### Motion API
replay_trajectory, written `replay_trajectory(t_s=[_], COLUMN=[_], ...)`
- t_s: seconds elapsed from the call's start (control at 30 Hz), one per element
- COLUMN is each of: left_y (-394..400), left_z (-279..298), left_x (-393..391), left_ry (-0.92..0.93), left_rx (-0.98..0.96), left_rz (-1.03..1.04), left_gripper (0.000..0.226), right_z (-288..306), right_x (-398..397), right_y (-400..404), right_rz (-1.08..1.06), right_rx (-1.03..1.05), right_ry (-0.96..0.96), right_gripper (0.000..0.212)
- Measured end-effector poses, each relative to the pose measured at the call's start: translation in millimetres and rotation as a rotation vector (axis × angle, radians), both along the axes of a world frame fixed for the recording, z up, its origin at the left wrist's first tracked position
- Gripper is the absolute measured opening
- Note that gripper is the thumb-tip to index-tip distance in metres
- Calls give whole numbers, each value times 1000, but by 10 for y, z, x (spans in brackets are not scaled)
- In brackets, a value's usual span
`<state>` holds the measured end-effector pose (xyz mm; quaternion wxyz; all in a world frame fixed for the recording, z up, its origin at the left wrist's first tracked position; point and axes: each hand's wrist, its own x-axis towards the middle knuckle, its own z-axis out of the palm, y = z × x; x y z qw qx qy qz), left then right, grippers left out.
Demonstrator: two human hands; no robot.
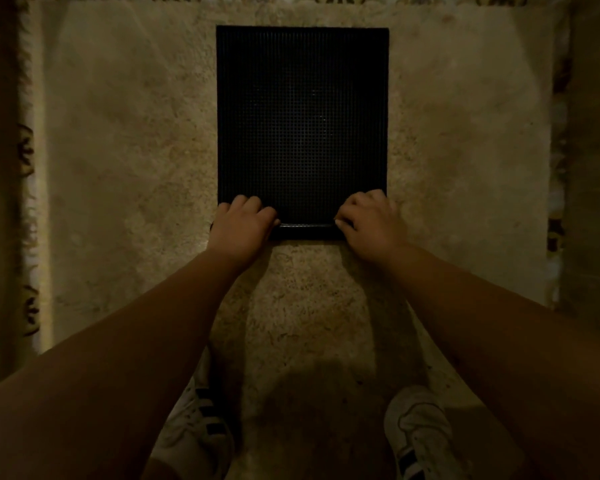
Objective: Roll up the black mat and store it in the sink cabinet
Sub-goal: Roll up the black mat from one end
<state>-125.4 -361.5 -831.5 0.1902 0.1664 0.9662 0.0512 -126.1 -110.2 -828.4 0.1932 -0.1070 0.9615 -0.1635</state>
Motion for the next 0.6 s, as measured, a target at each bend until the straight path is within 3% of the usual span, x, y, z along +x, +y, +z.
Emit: replay_trajectory(t_s=[0.17,0.3,0.5,0.6], left_y=[101,165,108,81], left_z=[-30,-48,-23,-49], left_x=[131,128,-13,62], left_ry=[75,82,50,74], left_rx=[29,100,158,121], left_rz=[132,259,162,83], left_gripper=[24,26,27,40], right_z=[-104,-155,-208,-219], right_x=[113,106,116,126], right_y=[-93,-112,-152,-151], right_rz=[25,-13,-66,-105], right_rx=[129,100,125,170], right_ry=[151,184,187,183], right_gripper=[17,7,28,36])
